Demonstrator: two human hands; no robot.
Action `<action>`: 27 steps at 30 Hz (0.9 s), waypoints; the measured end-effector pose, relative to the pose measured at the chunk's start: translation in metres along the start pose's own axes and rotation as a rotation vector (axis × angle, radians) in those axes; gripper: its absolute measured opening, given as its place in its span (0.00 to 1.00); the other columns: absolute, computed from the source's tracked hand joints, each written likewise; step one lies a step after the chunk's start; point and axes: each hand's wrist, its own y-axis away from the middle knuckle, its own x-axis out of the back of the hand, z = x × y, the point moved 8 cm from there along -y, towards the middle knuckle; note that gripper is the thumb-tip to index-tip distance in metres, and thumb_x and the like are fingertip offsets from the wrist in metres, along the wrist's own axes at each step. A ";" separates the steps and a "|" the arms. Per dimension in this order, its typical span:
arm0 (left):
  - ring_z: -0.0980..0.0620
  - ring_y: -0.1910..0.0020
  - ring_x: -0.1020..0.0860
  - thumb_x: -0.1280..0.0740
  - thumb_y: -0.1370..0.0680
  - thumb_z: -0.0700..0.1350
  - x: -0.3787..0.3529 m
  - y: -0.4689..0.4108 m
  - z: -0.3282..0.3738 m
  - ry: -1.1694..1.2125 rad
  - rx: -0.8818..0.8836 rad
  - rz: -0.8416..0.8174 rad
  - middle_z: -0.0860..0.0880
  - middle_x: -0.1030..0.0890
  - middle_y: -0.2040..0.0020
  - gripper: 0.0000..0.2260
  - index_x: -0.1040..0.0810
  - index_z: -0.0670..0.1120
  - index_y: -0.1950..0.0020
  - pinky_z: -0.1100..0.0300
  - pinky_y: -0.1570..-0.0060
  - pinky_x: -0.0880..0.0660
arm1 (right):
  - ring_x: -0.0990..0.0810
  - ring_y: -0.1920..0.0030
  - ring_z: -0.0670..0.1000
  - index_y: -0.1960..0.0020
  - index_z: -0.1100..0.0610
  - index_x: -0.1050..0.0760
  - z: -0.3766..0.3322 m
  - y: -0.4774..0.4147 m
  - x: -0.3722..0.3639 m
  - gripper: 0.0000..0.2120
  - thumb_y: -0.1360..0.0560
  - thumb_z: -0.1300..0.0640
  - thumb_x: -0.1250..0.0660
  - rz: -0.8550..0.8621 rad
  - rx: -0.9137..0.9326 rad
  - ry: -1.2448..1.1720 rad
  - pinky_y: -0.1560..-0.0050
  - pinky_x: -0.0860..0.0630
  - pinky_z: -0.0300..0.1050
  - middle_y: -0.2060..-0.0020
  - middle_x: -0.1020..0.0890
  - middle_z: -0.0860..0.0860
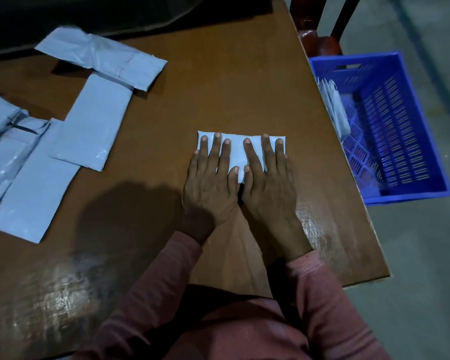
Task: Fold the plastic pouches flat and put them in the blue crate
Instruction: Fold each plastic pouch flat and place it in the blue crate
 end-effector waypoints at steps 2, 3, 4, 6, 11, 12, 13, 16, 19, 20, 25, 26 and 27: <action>0.44 0.16 0.55 0.55 0.13 0.53 0.002 0.000 0.001 -0.011 -0.003 0.003 0.44 0.52 0.15 0.27 0.51 0.45 0.15 0.45 0.20 0.47 | 0.54 0.18 0.57 0.18 0.48 0.46 -0.001 0.000 -0.001 0.26 0.15 0.49 0.50 -0.001 -0.011 0.004 0.22 0.46 0.58 0.18 0.47 0.53; 0.44 0.16 0.55 0.54 0.13 0.53 0.002 0.000 0.002 -0.014 -0.003 0.007 0.44 0.52 0.15 0.27 0.51 0.45 0.15 0.45 0.20 0.47 | 0.54 0.18 0.57 0.18 0.48 0.46 0.000 0.000 -0.001 0.26 0.15 0.49 0.50 0.001 -0.016 0.004 0.22 0.46 0.58 0.18 0.47 0.53; 0.44 0.16 0.55 0.54 0.13 0.52 0.003 0.000 0.002 -0.013 -0.002 0.007 0.44 0.52 0.15 0.27 0.51 0.45 0.15 0.45 0.20 0.47 | 0.54 0.18 0.57 0.18 0.48 0.46 0.000 0.000 0.000 0.26 0.15 0.49 0.50 0.002 -0.020 0.003 0.22 0.46 0.58 0.18 0.46 0.53; 0.44 0.16 0.55 0.54 0.13 0.52 0.002 -0.001 0.002 0.003 0.001 0.003 0.44 0.51 0.15 0.27 0.50 0.45 0.15 0.45 0.20 0.47 | 0.53 0.18 0.57 0.18 0.48 0.45 0.000 0.001 0.000 0.26 0.15 0.49 0.49 -0.002 -0.021 0.002 0.22 0.45 0.58 0.18 0.46 0.53; 0.42 0.16 0.52 0.53 0.13 0.53 0.007 -0.003 0.001 0.035 -0.031 -0.020 0.42 0.46 0.16 0.27 0.45 0.43 0.16 0.43 0.20 0.47 | 0.53 0.18 0.57 0.18 0.50 0.44 -0.001 -0.003 0.000 0.26 0.16 0.48 0.52 -0.077 -0.007 0.008 0.20 0.51 0.59 0.18 0.45 0.54; 0.42 0.17 0.51 0.54 0.14 0.53 0.010 -0.006 0.002 0.049 -0.046 -0.027 0.42 0.45 0.16 0.27 0.44 0.42 0.17 0.42 0.20 0.48 | 0.53 0.18 0.57 0.18 0.51 0.44 -0.003 -0.006 0.002 0.26 0.15 0.48 0.52 -0.097 0.002 -0.010 0.20 0.55 0.58 0.18 0.45 0.55; 0.42 0.17 0.50 0.54 0.14 0.53 0.015 -0.010 0.002 0.063 -0.062 -0.023 0.42 0.44 0.17 0.27 0.43 0.42 0.17 0.42 0.20 0.49 | 0.53 0.18 0.57 0.18 0.52 0.44 -0.005 -0.010 0.005 0.26 0.15 0.49 0.51 -0.103 0.010 -0.039 0.20 0.58 0.57 0.18 0.45 0.55; 0.43 0.17 0.50 0.53 0.13 0.52 0.021 -0.024 0.001 0.097 -0.104 0.002 0.43 0.43 0.17 0.25 0.41 0.43 0.17 0.43 0.19 0.50 | 0.51 0.18 0.57 0.18 0.55 0.44 -0.008 -0.028 0.014 0.25 0.14 0.50 0.50 -0.052 -0.002 -0.088 0.21 0.58 0.56 0.19 0.44 0.56; 0.44 0.17 0.50 0.54 0.13 0.54 0.008 -0.031 -0.006 0.106 -0.089 -0.034 0.45 0.44 0.16 0.26 0.42 0.44 0.17 0.45 0.18 0.52 | 0.50 0.18 0.57 0.18 0.56 0.44 -0.004 -0.039 0.003 0.27 0.15 0.48 0.54 -0.073 -0.033 -0.078 0.20 0.53 0.58 0.19 0.43 0.56; 0.43 0.17 0.50 0.55 0.13 0.54 0.003 -0.031 -0.008 0.107 -0.081 -0.042 0.45 0.44 0.16 0.26 0.43 0.45 0.17 0.45 0.19 0.52 | 0.50 0.18 0.57 0.19 0.56 0.43 -0.002 -0.039 0.000 0.28 0.15 0.47 0.56 -0.076 -0.040 -0.059 0.20 0.50 0.58 0.19 0.42 0.55; 0.42 0.17 0.51 0.54 0.13 0.54 0.000 -0.032 -0.008 0.096 -0.080 -0.030 0.45 0.43 0.16 0.25 0.42 0.46 0.17 0.42 0.19 0.51 | 0.50 0.18 0.54 0.19 0.55 0.43 -0.001 -0.035 -0.004 0.27 0.15 0.48 0.54 -0.028 -0.055 0.015 0.20 0.48 0.56 0.19 0.41 0.53; 0.42 0.17 0.50 0.53 0.13 0.53 0.001 -0.032 -0.008 0.091 -0.080 -0.024 0.45 0.43 0.16 0.25 0.41 0.46 0.17 0.42 0.19 0.51 | 0.49 0.18 0.54 0.19 0.55 0.42 -0.002 -0.035 -0.003 0.26 0.15 0.48 0.54 -0.014 -0.054 0.034 0.20 0.48 0.55 0.19 0.41 0.53; 0.42 0.17 0.50 0.53 0.13 0.53 0.001 -0.032 -0.008 0.079 -0.080 -0.021 0.44 0.42 0.17 0.25 0.40 0.46 0.17 0.42 0.19 0.51 | 0.49 0.18 0.54 0.19 0.54 0.42 -0.003 -0.035 -0.002 0.26 0.15 0.49 0.53 -0.004 -0.053 0.048 0.21 0.48 0.55 0.19 0.41 0.53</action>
